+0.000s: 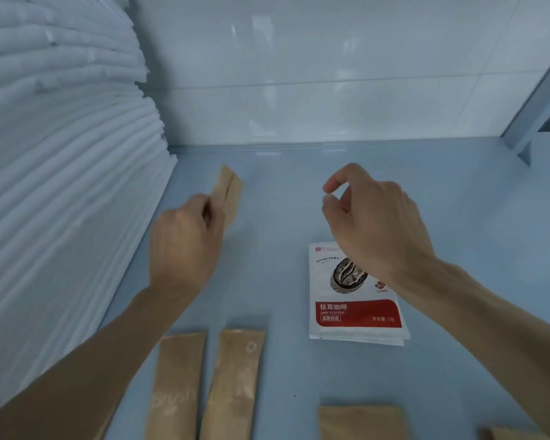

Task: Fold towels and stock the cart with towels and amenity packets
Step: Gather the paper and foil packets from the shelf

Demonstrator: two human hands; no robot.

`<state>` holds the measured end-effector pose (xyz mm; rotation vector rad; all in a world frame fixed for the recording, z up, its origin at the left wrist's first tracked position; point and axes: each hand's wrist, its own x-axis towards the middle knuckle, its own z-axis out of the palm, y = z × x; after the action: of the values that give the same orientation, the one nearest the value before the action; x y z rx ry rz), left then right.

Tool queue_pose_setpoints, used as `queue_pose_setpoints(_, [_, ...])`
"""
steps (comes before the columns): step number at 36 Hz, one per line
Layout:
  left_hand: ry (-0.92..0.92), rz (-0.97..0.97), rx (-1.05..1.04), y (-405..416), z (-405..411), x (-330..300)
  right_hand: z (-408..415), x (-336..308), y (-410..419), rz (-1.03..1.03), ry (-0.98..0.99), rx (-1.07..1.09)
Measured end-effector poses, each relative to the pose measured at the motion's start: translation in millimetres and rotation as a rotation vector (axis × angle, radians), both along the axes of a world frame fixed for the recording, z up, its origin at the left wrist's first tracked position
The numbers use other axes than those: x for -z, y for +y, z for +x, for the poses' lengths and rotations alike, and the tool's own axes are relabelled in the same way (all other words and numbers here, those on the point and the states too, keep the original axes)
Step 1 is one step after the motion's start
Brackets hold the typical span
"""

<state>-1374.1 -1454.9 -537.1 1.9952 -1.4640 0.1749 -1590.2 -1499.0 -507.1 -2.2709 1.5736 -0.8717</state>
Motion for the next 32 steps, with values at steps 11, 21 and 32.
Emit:
queue_pose_setpoints(11, [1.070, -0.005, 0.559, 58.0, -68.4, -43.3, -23.0, -28.5, 51.3, 0.955, -0.708, -0.179])
queue_pose_setpoints(21, [0.799, -0.156, 0.733, 98.9, -87.3, -33.0, -70.5, -17.1, 87.0, 1.186, -0.742, -0.366])
queue_pose_setpoints(32, [1.339, -0.025, 0.599, 137.0, -102.4, -17.2, -76.2, -6.9, 116.1, 0.619, -0.856, -0.188])
